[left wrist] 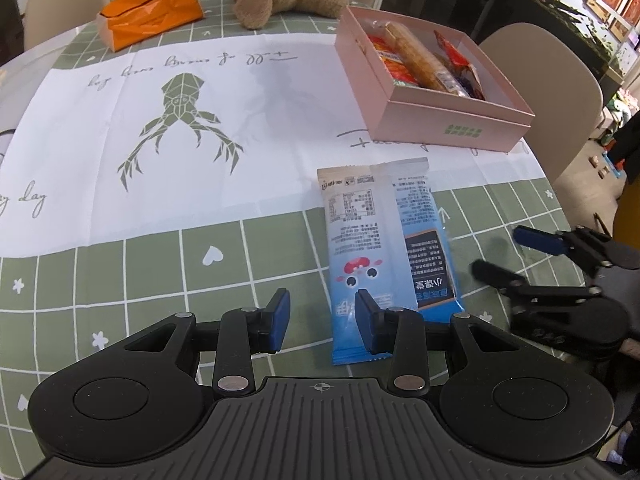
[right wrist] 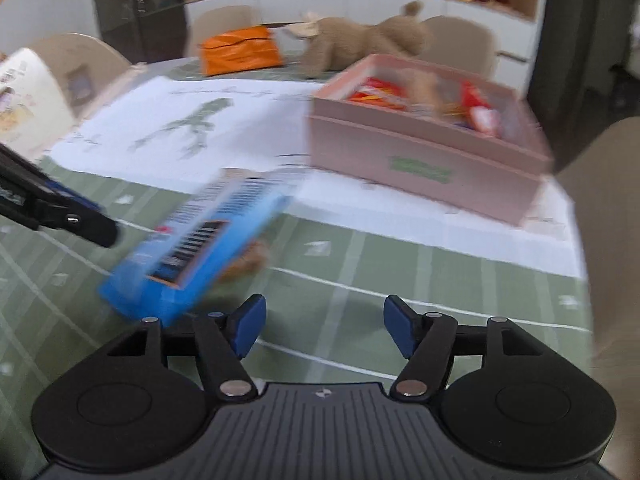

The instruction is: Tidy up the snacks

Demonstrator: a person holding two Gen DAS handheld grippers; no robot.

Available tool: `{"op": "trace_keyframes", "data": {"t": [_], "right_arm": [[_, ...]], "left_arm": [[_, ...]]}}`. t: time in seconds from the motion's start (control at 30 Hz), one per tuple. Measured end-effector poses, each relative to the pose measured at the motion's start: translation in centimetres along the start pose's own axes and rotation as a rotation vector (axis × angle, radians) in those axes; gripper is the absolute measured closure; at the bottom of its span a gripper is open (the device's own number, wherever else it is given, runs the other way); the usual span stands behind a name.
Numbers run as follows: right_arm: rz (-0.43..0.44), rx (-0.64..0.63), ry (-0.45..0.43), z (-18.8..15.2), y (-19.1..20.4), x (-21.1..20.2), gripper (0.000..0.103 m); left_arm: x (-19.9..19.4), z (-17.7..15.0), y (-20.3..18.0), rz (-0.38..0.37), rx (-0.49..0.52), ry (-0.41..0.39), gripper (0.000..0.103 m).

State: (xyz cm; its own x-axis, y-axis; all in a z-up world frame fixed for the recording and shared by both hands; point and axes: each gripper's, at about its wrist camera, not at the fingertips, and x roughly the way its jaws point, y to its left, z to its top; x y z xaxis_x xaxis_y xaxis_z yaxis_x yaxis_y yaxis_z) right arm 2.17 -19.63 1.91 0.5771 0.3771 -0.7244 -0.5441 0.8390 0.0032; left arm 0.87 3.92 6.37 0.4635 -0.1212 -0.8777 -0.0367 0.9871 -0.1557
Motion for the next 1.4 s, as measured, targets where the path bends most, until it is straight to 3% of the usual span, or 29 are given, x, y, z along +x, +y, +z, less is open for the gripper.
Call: {"op": "trace_keyframes", "data": {"t": [0.07, 0.17, 0.37, 0.6, 0.7, 0.8, 1.0, 1.07, 1.2, 1.3, 1.4], "right_arm": [[0.008, 0.041, -0.006, -0.1, -1.0, -0.8, 0.037], [0.089, 0.092, -0.012, -0.3, -2.1, -2.0, 0.037], [0.080, 0.021, -0.042, 0.6, 0.8, -1.3, 0.037], [0.158, -0.095, -0.070, 2.8, 5.5, 1.8, 0.033], [0.156, -0.116, -0.043, 3.1, 6.0, 2.9, 0.032], [0.165, -0.091, -0.017, 2.7, 4.9, 2.6, 0.039], [0.053, -0.013, -0.029, 0.4, 0.8, 0.8, 0.039], [0.010, 0.019, -0.036, -0.1, -0.4, 0.6, 0.035], [-0.031, 0.064, -0.065, -1.3, -1.7, 0.1, 0.026], [-0.053, 0.083, -0.090, -2.0, -1.9, 0.0, 0.021], [-0.056, 0.088, -0.086, -2.1, -1.8, 0.1, 0.017]], "left_arm": [[0.0, 0.2, -0.2, -0.017, -0.004, -0.011, 0.063], [-0.1, 0.8, -0.9, -0.048, 0.010, -0.035, 0.063], [0.1, 1.8, -0.7, -0.014, 0.012, -0.051, 0.063], [0.2, 1.5, 2.0, 0.029, -0.058, -0.045, 0.063], [0.2, 1.4, 2.6, 0.035, -0.061, -0.048, 0.063], [0.5, 1.9, 3.0, 0.034, -0.046, -0.066, 0.063], [1.6, 3.2, 1.9, 0.024, 0.052, -0.080, 0.063], [1.6, 3.3, 0.4, -0.007, 0.145, -0.083, 0.063], [2.6, 2.5, -2.3, 0.010, 0.346, -0.044, 0.061], [3.3, 2.1, -2.7, -0.021, 0.364, -0.013, 0.060], [2.9, 2.7, -1.7, -0.069, 0.293, -0.038, 0.060]]}}
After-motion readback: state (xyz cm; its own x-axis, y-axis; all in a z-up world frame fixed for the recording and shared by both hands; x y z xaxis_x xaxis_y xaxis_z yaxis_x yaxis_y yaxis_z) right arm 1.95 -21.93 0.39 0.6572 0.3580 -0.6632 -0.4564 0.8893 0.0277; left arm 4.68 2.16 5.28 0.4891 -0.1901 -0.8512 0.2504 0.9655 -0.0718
